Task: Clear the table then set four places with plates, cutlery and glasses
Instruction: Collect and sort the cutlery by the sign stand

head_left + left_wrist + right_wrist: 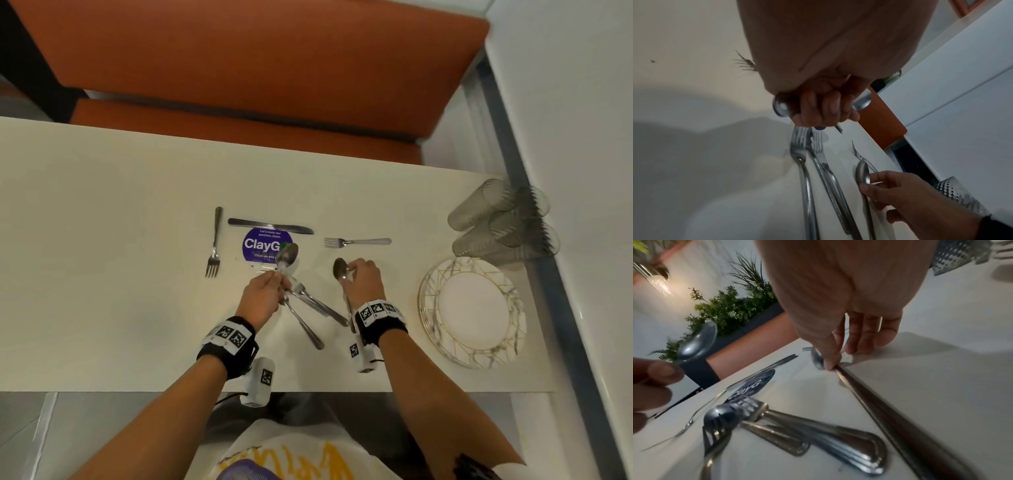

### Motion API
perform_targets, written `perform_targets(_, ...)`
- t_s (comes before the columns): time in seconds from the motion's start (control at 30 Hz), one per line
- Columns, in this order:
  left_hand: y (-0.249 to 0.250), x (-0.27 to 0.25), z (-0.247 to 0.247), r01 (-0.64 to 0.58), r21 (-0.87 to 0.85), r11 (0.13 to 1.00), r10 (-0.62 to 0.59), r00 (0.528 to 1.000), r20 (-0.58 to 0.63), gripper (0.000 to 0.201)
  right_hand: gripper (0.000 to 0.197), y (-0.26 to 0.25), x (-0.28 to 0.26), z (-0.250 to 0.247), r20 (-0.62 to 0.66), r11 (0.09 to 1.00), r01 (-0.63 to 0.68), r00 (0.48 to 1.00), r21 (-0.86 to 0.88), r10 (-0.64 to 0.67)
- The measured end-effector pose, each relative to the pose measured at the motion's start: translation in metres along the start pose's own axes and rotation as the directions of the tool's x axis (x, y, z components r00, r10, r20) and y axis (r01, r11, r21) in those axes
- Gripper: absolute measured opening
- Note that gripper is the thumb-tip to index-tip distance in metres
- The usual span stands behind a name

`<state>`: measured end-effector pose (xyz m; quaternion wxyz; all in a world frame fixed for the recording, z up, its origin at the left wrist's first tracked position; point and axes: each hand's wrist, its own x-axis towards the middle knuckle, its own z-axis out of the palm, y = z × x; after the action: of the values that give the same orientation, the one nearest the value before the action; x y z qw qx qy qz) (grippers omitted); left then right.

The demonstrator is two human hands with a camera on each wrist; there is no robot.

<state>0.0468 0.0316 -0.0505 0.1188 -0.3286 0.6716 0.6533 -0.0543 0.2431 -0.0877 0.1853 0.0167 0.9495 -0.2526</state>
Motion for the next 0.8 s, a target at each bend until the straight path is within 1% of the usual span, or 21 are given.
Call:
perform_targets(0.1,0.006,0.002,0.012,-0.006,0.030,1.000,0.006,1.000,-0.012,0.037,0.013,-0.002,0.004,-0.006,0.027,0.994,0.006,1.000,0.114,-0.009)
perform_targets(0.17,0.014,0.001,0.019,-0.034,0.056,0.998,0.035,0.999,-0.011,0.035,0.013,-0.007,0.006,-0.018,0.052,0.984,0.003,0.999,0.178,-0.013)
perform_targets(0.23,0.021,0.001,0.027,-0.050,0.028,0.998,0.050,0.999,0.014,0.033,0.013,-0.015,0.008,-0.034,0.075,0.963,-0.004,0.997,0.269,-0.016)
perform_targets(0.3,0.025,0.002,0.035,-0.060,0.003,0.998,0.060,0.998,0.019,0.033,0.011,-0.026,0.008,-0.049,0.095,0.897,-0.039,0.995,0.441,-0.003)
perform_targets(0.37,0.029,0.002,0.044,-0.070,-0.006,0.998,0.070,0.997,0.011,0.033,0.010,-0.037,0.005,-0.061,0.121,0.799,-0.065,0.993,0.598,-0.010)
perform_targets(0.43,0.035,0.000,0.054,-0.045,-0.045,0.998,0.047,0.998,0.045,0.032,0.014,-0.050,0.001,-0.068,0.133,0.710,-0.076,0.991,0.700,-0.025)
perform_targets(0.5,0.043,-0.005,0.065,0.017,-0.132,0.991,-0.003,0.994,0.108,0.030,0.018,-0.060,-0.003,-0.071,0.127,0.643,-0.089,0.992,0.761,-0.012)
perform_targets(0.57,0.048,-0.011,0.071,0.054,-0.198,0.979,-0.026,0.989,0.143,0.028,0.018,-0.066,-0.009,-0.067,0.103,0.648,-0.077,0.995,0.758,-0.002)
perform_targets(0.63,0.049,-0.016,0.073,0.054,-0.242,0.969,-0.023,0.991,0.130,0.030,0.018,-0.068,-0.014,-0.059,0.050,0.715,-0.022,0.999,0.699,-0.018)
perform_targets(0.7,0.049,-0.020,0.072,0.051,-0.302,0.952,-0.022,0.995,0.100,0.031,0.019,-0.068,-0.015,-0.055,-0.024,0.801,0.070,0.997,0.595,-0.069)
perform_targets(0.77,0.049,-0.021,0.069,0.059,-0.323,0.945,-0.030,0.995,0.092,0.033,0.027,-0.068,-0.012,-0.057,-0.050,0.840,0.138,0.990,0.524,-0.132)
perform_targets(0.8,0.048,-0.021,0.068,0.068,-0.321,0.945,-0.038,0.994,0.100,0.034,0.035,-0.068,-0.010,-0.060,-0.026,0.843,0.144,0.988,0.518,-0.153)
